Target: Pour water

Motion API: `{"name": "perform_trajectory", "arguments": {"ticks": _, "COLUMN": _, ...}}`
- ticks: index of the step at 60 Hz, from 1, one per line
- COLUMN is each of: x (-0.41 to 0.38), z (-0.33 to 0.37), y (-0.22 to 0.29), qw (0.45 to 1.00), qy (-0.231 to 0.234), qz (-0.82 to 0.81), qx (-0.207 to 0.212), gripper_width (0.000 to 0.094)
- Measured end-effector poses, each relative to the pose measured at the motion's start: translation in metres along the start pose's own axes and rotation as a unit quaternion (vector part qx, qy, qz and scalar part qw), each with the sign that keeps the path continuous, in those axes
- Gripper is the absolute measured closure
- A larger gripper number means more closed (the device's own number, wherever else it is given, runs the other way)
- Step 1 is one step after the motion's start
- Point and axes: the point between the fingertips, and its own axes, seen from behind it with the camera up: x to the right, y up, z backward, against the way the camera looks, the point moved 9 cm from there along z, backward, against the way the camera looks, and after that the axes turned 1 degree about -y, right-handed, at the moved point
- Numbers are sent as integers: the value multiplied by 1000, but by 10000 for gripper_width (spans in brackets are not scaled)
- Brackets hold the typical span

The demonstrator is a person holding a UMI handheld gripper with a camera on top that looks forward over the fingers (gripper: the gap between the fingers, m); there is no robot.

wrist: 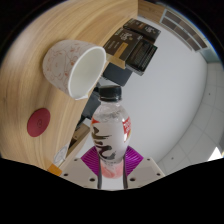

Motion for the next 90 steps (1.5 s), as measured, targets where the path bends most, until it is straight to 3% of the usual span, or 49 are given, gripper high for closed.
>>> {"name": "perform_trajectory", "arguments": {"ticks": 4, "x": -4, "z": -2, "y": 9, "qw": 999, "qy": -4, "qz": 33, "qx": 7, "gripper_width": 654}}
{"name": "perform_trajectory", "arguments": {"ticks": 12, "x": -13, "z": 0, "y": 12, "qw": 999, "qy": 31, "qz": -20, "qx": 20, "gripper_width": 655}}
{"name": "perform_trajectory", "arguments": {"ticks": 23, "x": 19, "z": 9, "y": -14, "qw": 956, "qy": 71, "qz": -281, "qx": 48, "gripper_width": 653}}
{"name": "perform_trajectory", "arguments": {"ticks": 35, "x": 44, "z": 13, "y": -67, "qw": 754, "qy": 148, "qz": -635, "qx": 81, "gripper_width": 652}}
{"name": "perform_trajectory", "arguments": {"ticks": 42, "x": 16, "z": 11, "y": -72, "qw": 635, "qy": 203, "qz": -739, "qx": 91, "gripper_width": 655}}
{"name": "perform_trajectory", "arguments": {"ticks": 47, "x": -14, "z": 11, "y": -66, "qw": 587, "qy": 235, "qz": -769, "qx": 95, "gripper_width": 654}}
{"name": "perform_trajectory", "arguments": {"ticks": 64, "x": -90, "z": 6, "y": -10, "qw": 538, "qy": 306, "qz": -777, "qx": 114, "gripper_width": 653}}
{"name": "perform_trajectory", "arguments": {"ticks": 74, "x": -114, "z": 7, "y": -3, "qw": 530, "qy": 300, "qz": -785, "qx": 114, "gripper_width": 634}}
{"name": "perform_trajectory", "arguments": {"ticks": 87, "x": -117, "z": 9, "y": -9, "qw": 502, "qy": 315, "qz": -799, "qx": 102, "gripper_width": 434}}
{"name": "perform_trajectory", "arguments": {"ticks": 90, "x": -116, "z": 12, "y": -11, "qw": 497, "qy": 325, "qz": -799, "qx": 90, "gripper_width": 286}}
